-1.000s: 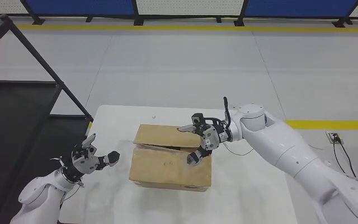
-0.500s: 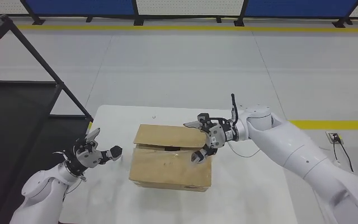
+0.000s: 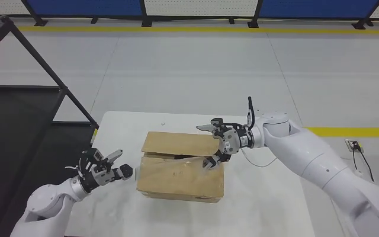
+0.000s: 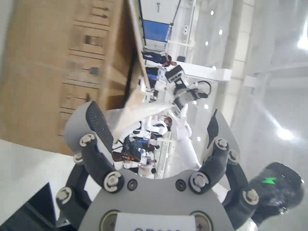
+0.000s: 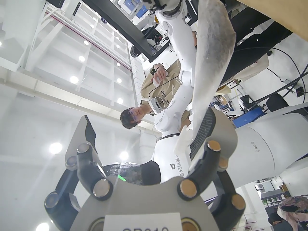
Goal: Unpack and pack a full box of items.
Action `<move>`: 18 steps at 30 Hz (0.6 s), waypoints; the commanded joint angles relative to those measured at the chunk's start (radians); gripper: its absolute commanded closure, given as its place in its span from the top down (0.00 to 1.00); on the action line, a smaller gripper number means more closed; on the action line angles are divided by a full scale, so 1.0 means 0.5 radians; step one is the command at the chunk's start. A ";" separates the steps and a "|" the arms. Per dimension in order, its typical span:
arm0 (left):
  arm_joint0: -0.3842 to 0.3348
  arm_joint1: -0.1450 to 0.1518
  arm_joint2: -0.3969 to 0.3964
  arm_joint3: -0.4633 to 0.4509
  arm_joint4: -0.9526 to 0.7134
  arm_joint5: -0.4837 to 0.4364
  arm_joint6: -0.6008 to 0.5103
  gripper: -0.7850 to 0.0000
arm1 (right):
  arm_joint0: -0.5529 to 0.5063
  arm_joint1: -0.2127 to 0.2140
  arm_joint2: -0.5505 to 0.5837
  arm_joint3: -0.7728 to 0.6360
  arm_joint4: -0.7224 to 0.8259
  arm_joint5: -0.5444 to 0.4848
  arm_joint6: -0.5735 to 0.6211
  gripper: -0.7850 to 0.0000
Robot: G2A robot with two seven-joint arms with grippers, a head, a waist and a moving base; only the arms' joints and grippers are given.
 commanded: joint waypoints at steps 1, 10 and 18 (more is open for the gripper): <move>0.046 0.004 0.011 0.000 0.122 -0.056 0.041 1.00 | 0.005 -0.003 0.000 0.004 -0.002 -0.004 0.004 1.00; 0.104 -0.014 0.091 -0.050 0.078 -0.075 0.102 1.00 | 0.021 -0.021 0.000 0.005 -0.020 -0.001 0.001 1.00; 0.118 -0.016 0.023 -0.053 -0.172 -0.059 0.020 1.00 | 0.022 -0.026 0.000 0.007 -0.021 0.009 -0.009 1.00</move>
